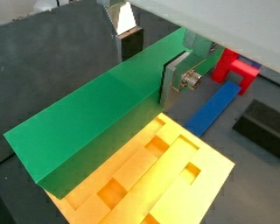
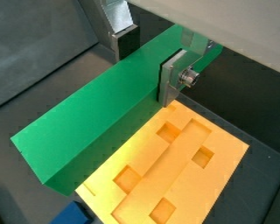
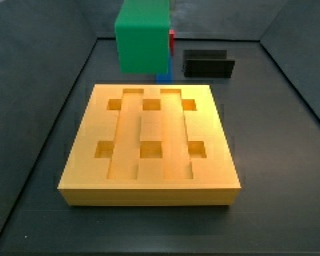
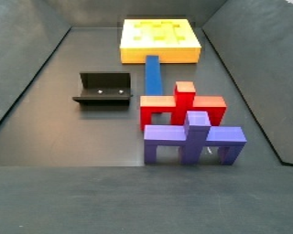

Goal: Pick up the green object. Move up. Move to above the board. Insert the green object.
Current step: Insert the green object.

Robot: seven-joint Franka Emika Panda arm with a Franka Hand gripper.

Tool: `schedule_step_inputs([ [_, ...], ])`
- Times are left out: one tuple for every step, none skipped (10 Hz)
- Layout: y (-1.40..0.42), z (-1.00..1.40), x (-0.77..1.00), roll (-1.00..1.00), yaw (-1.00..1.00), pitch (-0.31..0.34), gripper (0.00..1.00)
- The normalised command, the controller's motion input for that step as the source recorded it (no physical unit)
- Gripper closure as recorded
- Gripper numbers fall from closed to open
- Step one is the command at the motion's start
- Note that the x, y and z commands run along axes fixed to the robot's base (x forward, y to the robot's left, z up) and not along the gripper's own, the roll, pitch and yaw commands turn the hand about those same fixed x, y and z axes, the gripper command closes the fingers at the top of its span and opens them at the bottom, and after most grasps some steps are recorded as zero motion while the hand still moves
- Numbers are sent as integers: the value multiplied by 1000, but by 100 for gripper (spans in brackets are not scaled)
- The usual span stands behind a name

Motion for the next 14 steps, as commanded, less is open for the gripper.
schedule_step_inputs([
  [-54, -1000, 0, -17, 0, -40, 100],
  [0, -1000, 0, -24, 14, -89, 100],
  [77, -986, -91, -23, 6, -147, 100],
  [197, -869, -240, -44, 26, -210, 100],
  [249, -754, -389, -71, 17, -259, 100],
  [254, -731, -566, -49, 0, -276, 100],
  [117, -694, -623, 0, 0, -301, 100],
  [-183, -686, -231, 4, 134, -276, 100],
  [-140, -860, 40, 60, 183, -180, 100],
  [-66, -609, 46, 183, 214, -143, 100],
  [-157, -289, 146, 356, 151, -43, 100],
  [-154, -151, 191, 453, 117, 0, 100],
  [-194, -369, 86, 296, 111, -3, 100],
  [-160, -363, 146, 247, 71, -4, 100],
])
